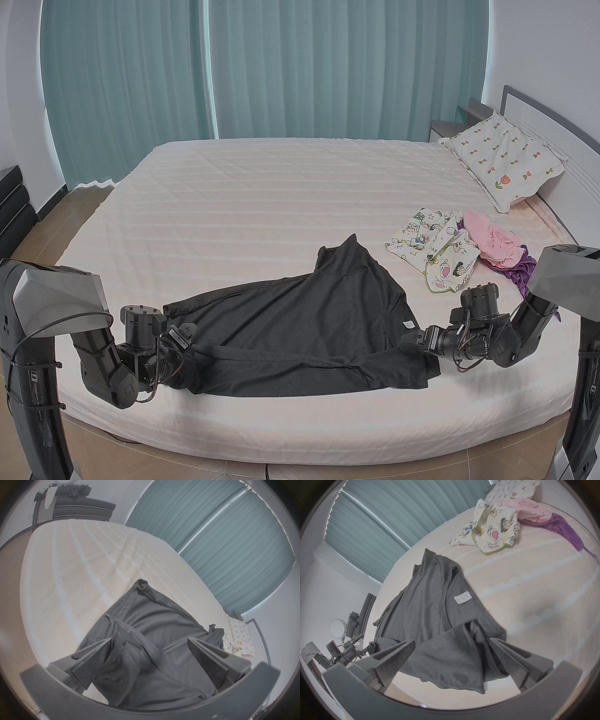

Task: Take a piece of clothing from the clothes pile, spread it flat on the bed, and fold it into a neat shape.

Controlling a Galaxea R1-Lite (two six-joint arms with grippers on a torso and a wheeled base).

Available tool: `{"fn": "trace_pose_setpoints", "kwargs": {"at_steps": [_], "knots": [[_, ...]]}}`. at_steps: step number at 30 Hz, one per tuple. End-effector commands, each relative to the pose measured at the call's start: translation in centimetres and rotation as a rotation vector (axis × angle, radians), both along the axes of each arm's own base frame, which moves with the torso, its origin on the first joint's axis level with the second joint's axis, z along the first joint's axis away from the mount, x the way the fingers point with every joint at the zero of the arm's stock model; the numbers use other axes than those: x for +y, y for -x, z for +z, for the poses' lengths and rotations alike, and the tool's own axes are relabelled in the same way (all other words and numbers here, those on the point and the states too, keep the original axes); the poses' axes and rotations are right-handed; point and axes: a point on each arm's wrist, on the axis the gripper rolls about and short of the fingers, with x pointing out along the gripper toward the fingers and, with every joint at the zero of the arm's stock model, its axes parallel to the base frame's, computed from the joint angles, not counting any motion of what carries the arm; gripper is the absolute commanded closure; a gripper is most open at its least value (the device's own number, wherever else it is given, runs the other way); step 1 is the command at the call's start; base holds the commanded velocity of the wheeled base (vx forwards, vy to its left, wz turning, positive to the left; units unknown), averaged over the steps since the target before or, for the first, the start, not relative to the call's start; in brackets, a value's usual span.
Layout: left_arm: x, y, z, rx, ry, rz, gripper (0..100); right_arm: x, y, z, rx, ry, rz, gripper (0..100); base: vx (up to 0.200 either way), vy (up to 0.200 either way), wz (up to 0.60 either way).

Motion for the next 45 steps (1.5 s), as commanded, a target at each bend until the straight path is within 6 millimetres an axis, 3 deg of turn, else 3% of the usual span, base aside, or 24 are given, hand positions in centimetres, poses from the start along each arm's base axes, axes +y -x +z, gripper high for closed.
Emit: {"fn": "trace_pose_setpoints", "kwargs": {"at_steps": [1,16,17,33,39,45], "knots": [[1.3,-0.4,0.0,-0.002,-0.016,0.025,0,0.8,-0.5,-1.6,0.036,0.002,0.024,0,0.0,0.0,0.0],[1.7,-0.7,0.0,-0.011,-0.023,0.035,0,1.4,-1.8,-1.8,0.048,-0.028,0.057,0,0.0,0.0,0.0],[1.7,-0.8,0.1,-0.012,-0.022,0.035,0,1.4,-1.8,-1.8,0.051,-0.028,0.057,100,0.0,0.0,0.0],[3.3,-0.9,0.0,-0.008,-0.064,0.056,0,-0.9,-2.0,-1.9,0.053,0.001,-0.033,100,0.0,0.0,0.0],[3.8,-1.0,-0.9,0.035,-0.081,0.061,0,-2.0,-2.1,-1.5,0.008,-0.023,-0.077,100,0.0,0.0,0.0],[4.5,-1.3,-1.2,0.04,-0.084,0.077,0,-1.9,-1.7,-1.9,-0.042,-0.051,-0.091,100,0.0,0.0,0.0]]}}
